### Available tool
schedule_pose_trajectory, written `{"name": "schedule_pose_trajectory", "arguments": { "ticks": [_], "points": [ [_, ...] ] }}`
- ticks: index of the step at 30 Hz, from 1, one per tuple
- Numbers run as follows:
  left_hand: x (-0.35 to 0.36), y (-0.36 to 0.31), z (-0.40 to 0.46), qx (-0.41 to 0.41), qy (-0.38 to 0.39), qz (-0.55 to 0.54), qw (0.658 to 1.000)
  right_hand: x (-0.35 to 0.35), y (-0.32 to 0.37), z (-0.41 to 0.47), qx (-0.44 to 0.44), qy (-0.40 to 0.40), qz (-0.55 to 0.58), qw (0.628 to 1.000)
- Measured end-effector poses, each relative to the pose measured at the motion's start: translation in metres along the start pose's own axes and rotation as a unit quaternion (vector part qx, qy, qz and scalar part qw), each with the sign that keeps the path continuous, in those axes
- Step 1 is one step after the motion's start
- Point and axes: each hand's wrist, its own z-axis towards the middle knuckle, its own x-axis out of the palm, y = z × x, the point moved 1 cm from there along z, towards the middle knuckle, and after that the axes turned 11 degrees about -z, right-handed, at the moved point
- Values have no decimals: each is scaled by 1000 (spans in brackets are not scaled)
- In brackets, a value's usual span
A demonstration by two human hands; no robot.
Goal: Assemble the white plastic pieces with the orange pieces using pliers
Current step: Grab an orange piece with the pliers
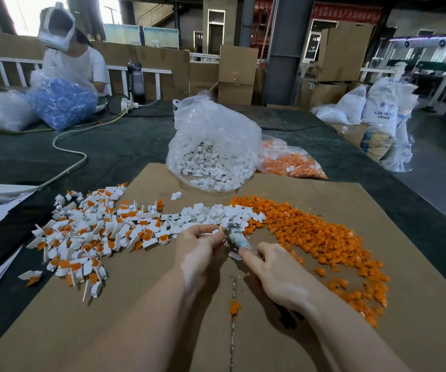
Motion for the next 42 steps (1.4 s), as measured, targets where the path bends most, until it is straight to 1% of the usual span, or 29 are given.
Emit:
{"name": "schedule_pose_trajectory", "arguments": {
  "ticks": [7, 10, 11, 12, 13, 15, 18, 20, 23, 24, 26, 28, 30, 33, 35, 37, 40, 42],
  "points": [
    [-4, 3, 2, 5, -4, 7, 1000, 11, -9, 2, 16, -29, -18, 999],
    [-6, 5, 5, 21, -9, -3, 1000, 13, -16, 4, 41, -80, -47, 995],
    [-8, 7, 6, 40, -9, 30, 999, 13, -19, 5, 49, -112, -79, 989],
    [-10, 9, 7, 66, -5, 91, 994, 13, -23, 6, 55, -149, -129, 979],
    [-12, 12, 8, 96, 7, 155, 983, 13, -27, 7, 56, -184, -187, 963],
    [-13, 18, 7, 145, 40, 249, 957, 13, -35, 11, 58, -223, -289, 929],
    [-13, 24, 6, 179, 74, 320, 927, 16, -44, 15, 63, -228, -362, 902],
    [-14, 26, 7, 178, 83, 332, 923, 16, -48, 15, 56, -250, -373, 892],
    [-17, 28, 10, 176, 93, 352, 915, 21, -46, 13, 29, -310, -362, 879],
    [-17, 28, 11, 176, 96, 356, 913, 24, -42, 14, 0, -327, -343, 880],
    [-17, 28, 11, 177, 106, 355, 912, 31, -31, 15, -86, -350, -255, 897],
    [-17, 27, 11, 188, 120, 365, 904, 39, -20, 14, -165, -337, -169, 911],
    [-18, 26, 11, 192, 128, 365, 902, 44, -14, 13, -196, -325, -124, 917],
    [-22, 25, 9, 167, 144, 337, 915, 49, -13, 12, -176, -325, -88, 925],
    [-23, 27, 8, 183, 165, 364, 898, 49, -14, 11, -155, -320, -60, 933],
    [-24, 28, 7, 200, 167, 384, 886, 50, -15, 11, -141, -317, -34, 937],
    [-24, 30, 7, 199, 156, 377, 891, 49, -18, 10, -120, -319, -10, 940],
    [-24, 30, 7, 204, 157, 380, 889, 49, -17, 9, -120, -313, -9, 942]
  ]
}}
